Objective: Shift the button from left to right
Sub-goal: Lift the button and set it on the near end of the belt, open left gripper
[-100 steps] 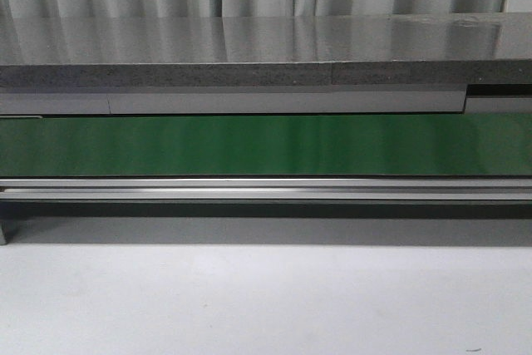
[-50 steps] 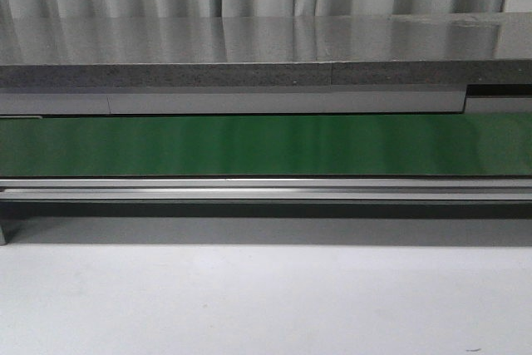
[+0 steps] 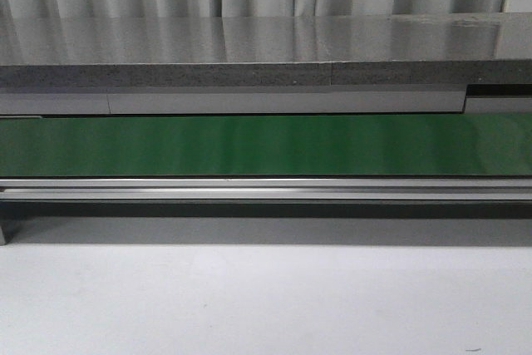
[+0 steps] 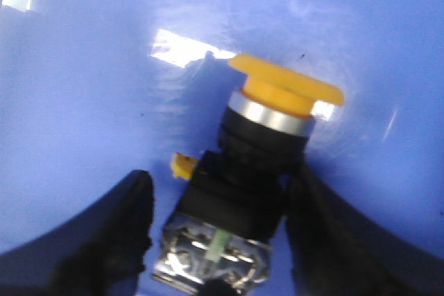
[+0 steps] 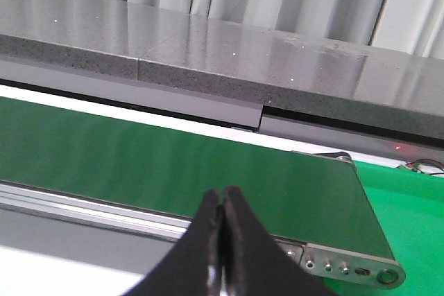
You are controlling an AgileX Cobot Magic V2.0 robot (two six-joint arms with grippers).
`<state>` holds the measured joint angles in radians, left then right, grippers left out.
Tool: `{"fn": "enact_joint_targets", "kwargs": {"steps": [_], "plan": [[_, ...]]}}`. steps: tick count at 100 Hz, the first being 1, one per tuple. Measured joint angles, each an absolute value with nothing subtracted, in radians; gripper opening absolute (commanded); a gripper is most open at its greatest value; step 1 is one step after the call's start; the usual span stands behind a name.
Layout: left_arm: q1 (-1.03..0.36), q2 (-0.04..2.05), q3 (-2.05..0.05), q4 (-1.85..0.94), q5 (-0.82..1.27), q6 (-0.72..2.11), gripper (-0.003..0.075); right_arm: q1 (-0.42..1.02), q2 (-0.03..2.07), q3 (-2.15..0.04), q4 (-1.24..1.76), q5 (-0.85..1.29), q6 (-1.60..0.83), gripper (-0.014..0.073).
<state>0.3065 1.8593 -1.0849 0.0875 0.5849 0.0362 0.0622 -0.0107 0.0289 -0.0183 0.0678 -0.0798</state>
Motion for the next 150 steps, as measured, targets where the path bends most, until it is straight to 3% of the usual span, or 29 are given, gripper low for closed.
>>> {"fn": "enact_joint_targets", "kwargs": {"steps": [12,72,108,141,150], "plan": [[0.307,1.857,-1.085,0.088,0.585,0.036,0.0003,0.062,-0.011,0.029,-0.018,0.068,-0.08,-0.0068],[0.251,1.554,-1.085,0.016,0.617,0.039,0.0005,0.062,-0.011,0.029,-0.018,0.068,-0.08,-0.0068],[0.066,1.555,-1.085,0.018,0.627,0.072,0.0005,0.062,-0.011,0.029,-0.018,0.068,-0.08,-0.0068],[0.023,1.635,-1.085,0.015,0.623,0.073,0.0008,0.062,-0.011,0.029,-0.018,0.068,-0.08,-0.0068],[0.023,1.64,-1.085,0.007,0.623,0.073,0.0053,0.062,-0.011,0.029,-0.018,0.068,-0.08,-0.0068]]}}
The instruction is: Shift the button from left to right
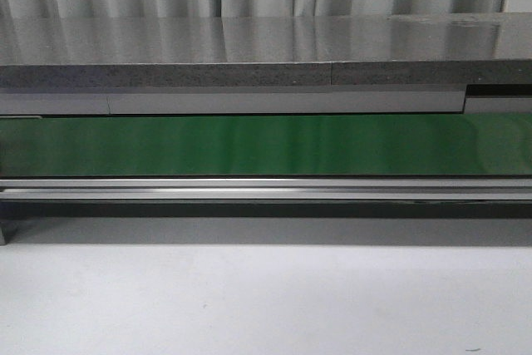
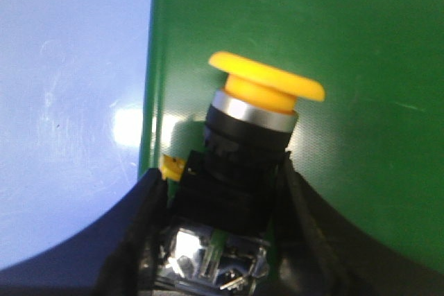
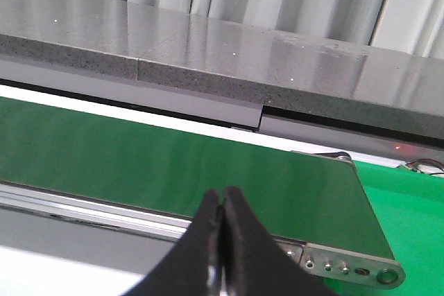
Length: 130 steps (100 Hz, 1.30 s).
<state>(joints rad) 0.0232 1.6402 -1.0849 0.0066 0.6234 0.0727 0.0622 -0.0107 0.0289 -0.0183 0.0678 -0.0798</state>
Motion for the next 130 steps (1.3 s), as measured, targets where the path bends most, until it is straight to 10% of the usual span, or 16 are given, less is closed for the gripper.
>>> {"fn": "enact_joint_targets", "kwargs": {"steps": [36,130], "plan": [[0.023,1.643,-1.085,0.0,0.605,0.073,0.0588,0.062,-0.011,0.029,-0.018,0.068,-0.08,-0.0068],[-0.106,1.05,-0.855,-0.048,0.436,0.073,0.0593,0.062,-0.011,0.029,-0.018,0.068,-0.08,-0.0068]]}}
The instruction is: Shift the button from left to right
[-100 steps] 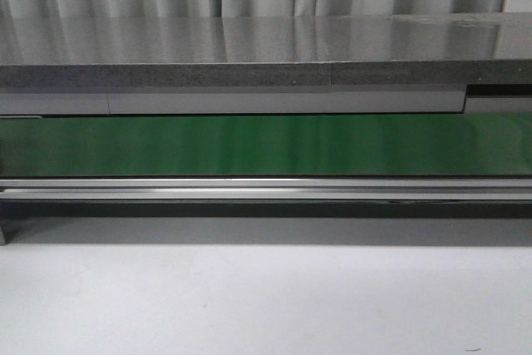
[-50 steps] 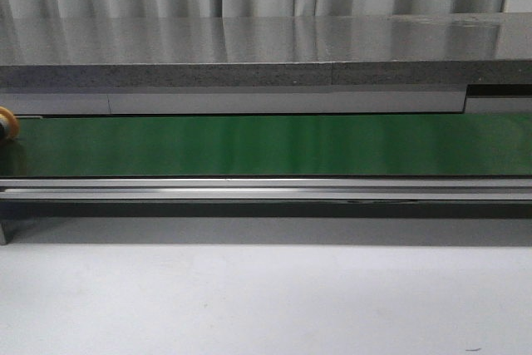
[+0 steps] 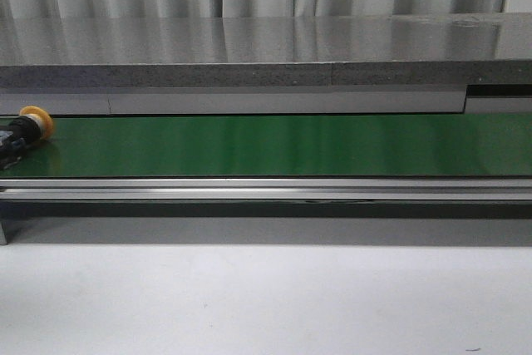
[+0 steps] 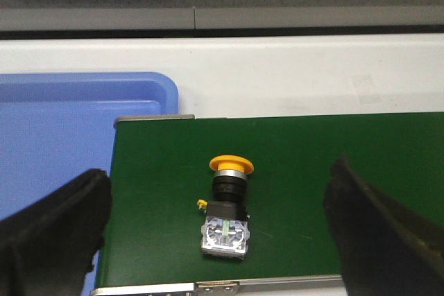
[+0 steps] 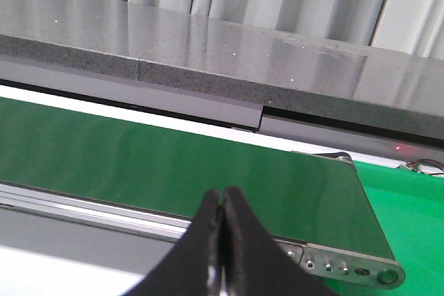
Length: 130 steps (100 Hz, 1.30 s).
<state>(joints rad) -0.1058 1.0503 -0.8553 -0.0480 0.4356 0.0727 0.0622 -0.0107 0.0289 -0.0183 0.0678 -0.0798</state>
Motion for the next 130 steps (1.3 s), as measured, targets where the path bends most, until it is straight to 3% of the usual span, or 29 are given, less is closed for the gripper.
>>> {"fn": "enact_joint_targets", "kwargs": {"steps": [49,92,106,130], "plan": [[-0.106,0.432,-0.41,-0.075,0.248,0.071,0.0592,0.062,-0.011,0.029,-0.018,0.068,-0.08,-0.0068],[-0.106,0.361,-0.297,-0.077,0.167,0.069,0.0575,0.062,-0.011,0.029,-0.018,0.068,-0.08,-0.0068],[-0.106,0.361,-0.295,-0.077,0.164,0.069,0.0456,0.062,-0.011,0.029,-0.018,0.068,-0.08,-0.0068],[-0.106,0.361,-0.295,-0.077,0.164,0.069,0.013,0.062,-0.011,0.029,-0.018,0.068,-0.08,-0.0068]]}}
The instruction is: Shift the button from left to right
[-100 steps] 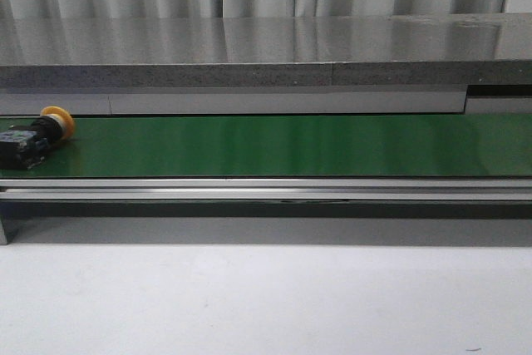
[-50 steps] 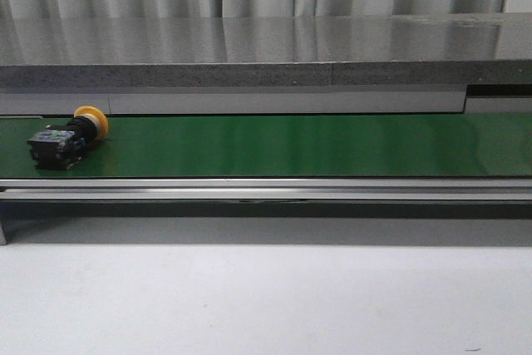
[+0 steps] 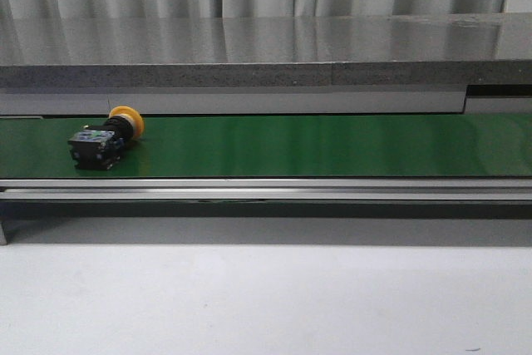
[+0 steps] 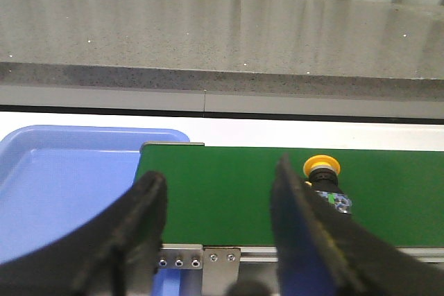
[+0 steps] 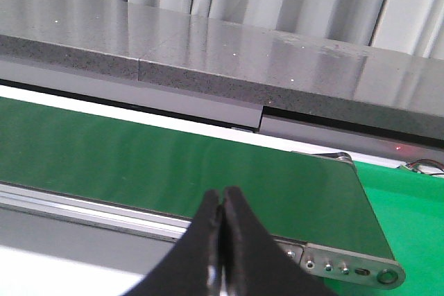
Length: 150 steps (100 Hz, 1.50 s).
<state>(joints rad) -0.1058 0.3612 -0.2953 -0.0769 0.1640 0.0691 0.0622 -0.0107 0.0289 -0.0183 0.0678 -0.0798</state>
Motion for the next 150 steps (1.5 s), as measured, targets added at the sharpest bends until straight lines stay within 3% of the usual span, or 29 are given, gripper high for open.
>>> {"fn": "enact_joint_targets", "kwargs": {"steps": [10,44,71,95,150], "plan": [[-0.106,0.361,-0.295,-0.077,0.164,0.069,0.0003,0.062,-0.011,0.029,-0.018,0.068,-0.08,-0.0068],[-0.106,0.361,-0.295,-0.077,0.163,0.068,0.0005,0.062,-0.011,0.029,-0.018,0.068,-0.08,-0.0068],[-0.106,0.361,-0.295,-0.077,0.163,0.068,0.0005,0.062,-0.011,0.029,-0.018,-0.06,-0.08,-0.0068],[-0.106,0.361,-0.295,-0.077,0.163,0.068,0.0005,0.062,0.007,-0.079,0.013,0.046,-0.08,-0.0068],[-0.106,0.361,-0.295,-0.077,0.163,0.068,0.0005,0.062,0.604,-0.574,0.055,0.468,-0.08,-0.0068]]}}
